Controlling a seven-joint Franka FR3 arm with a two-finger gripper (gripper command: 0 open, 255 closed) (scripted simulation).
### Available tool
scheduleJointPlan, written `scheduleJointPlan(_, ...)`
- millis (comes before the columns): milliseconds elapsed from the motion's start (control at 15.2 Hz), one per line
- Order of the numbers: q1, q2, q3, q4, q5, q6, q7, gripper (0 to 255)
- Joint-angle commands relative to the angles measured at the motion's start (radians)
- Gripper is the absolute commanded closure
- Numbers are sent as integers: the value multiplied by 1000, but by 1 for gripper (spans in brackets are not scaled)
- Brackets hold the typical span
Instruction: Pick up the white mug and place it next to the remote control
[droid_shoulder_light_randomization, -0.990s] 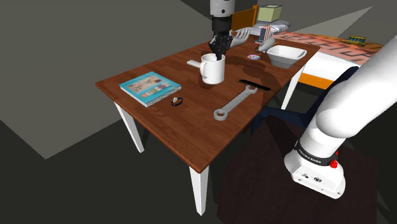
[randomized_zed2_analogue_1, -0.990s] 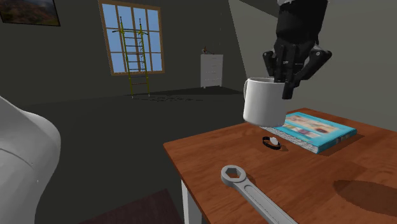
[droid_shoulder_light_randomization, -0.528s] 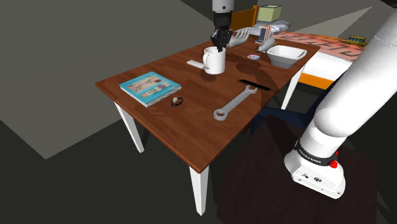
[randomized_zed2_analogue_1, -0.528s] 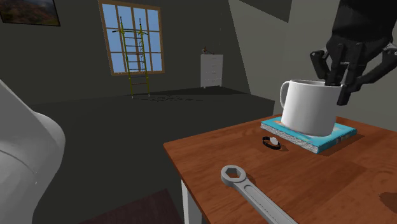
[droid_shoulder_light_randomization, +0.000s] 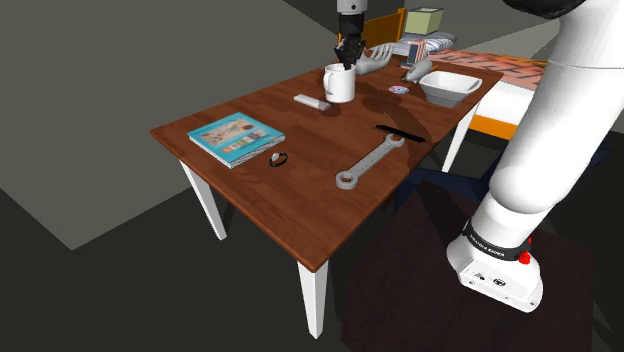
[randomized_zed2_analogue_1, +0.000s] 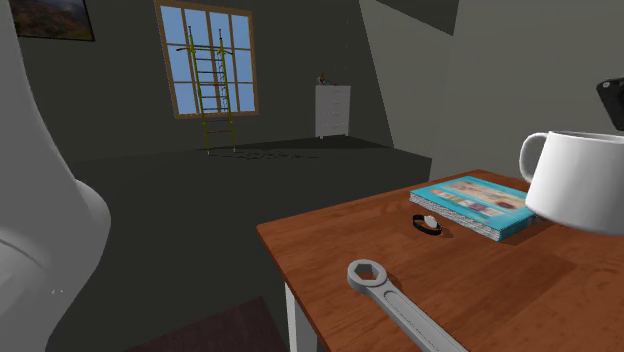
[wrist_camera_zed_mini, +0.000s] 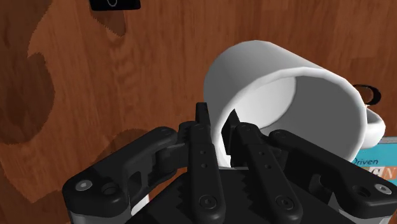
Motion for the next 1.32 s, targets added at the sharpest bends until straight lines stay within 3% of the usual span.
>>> scheduleJointPlan(0,-22,70,-16,93,7,-22,-38,255)
scheduleJointPlan(462,-110,361,-47,516,46,-155,-144,255)
scheduleJointPlan(594,-144,481,-49,708,60,-228,-169,255)
scheduleJointPlan(726,-188,662,-45,1018,77,-356,-183,255)
scheduleJointPlan(924,-175,596,-47,859,71,-264,-186,255)
scheduleJointPlan(1254,-164,547,-49,707,67,-161,-188,255)
